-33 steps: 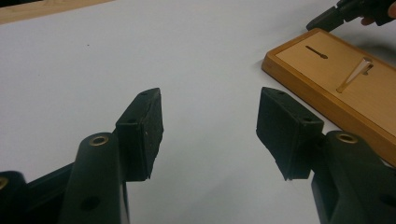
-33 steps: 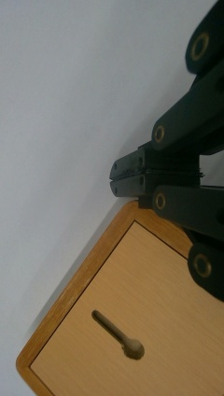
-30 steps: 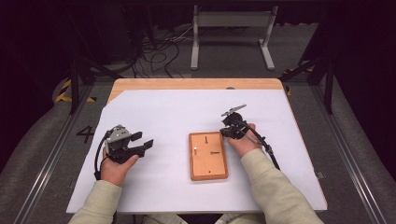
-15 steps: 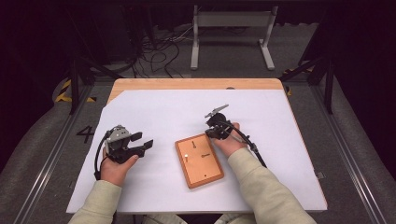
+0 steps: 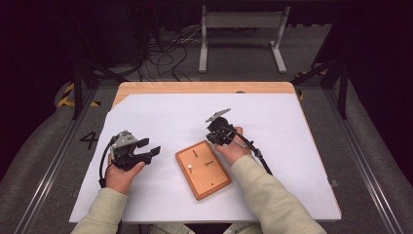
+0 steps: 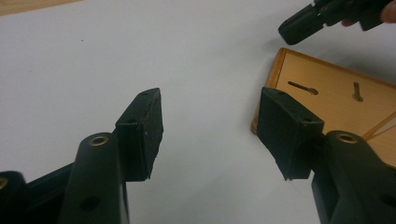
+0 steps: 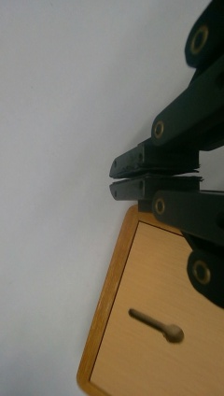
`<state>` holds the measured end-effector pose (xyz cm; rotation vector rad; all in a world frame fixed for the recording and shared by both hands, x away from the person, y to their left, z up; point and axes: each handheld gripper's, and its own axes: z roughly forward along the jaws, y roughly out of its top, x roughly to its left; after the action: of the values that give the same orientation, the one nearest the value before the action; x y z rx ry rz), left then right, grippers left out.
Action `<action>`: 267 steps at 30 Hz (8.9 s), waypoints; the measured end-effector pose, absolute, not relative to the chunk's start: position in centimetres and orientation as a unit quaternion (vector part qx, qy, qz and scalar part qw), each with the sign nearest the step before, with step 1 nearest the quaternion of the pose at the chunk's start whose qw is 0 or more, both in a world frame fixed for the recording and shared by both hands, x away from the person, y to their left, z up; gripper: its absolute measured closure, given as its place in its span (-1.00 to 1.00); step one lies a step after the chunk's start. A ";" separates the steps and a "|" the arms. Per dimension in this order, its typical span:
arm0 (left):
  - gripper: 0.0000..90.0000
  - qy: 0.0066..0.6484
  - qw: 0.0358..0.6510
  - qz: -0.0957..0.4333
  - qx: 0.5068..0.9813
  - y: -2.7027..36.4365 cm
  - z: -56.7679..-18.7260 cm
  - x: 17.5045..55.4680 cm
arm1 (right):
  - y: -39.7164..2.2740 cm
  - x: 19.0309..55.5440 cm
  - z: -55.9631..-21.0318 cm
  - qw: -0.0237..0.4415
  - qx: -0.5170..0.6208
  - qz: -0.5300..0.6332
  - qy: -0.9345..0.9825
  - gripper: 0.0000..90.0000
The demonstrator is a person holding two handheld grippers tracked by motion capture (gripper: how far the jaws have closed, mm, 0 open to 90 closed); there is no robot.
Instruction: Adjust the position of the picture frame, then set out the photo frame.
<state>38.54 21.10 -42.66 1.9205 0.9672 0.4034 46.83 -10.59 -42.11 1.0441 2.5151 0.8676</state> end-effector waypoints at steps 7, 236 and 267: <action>-0.09 0.389 0.457 0.162 0.783 20.7 -42.6 38.7 | -11.1 43.9 -39.5 0.128 0.314 0.321 0.884 1.00; 0.85 0.168 0.448 0.063 0.876 0.8 -44.4 40.7 | -32.0 36.3 -39.7 0.150 0.387 0.452 0.790 0.28; 0.86 0.098 0.412 0.215 0.880 0.1 -44.8 36.0 | -30.8 37.0 -39.3 0.151 0.372 0.452 0.796 0.28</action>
<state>36.03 0.08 -44.77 2.2149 0.2461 0.5412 36.98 -30.83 -39.33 1.0686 2.2867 1.2992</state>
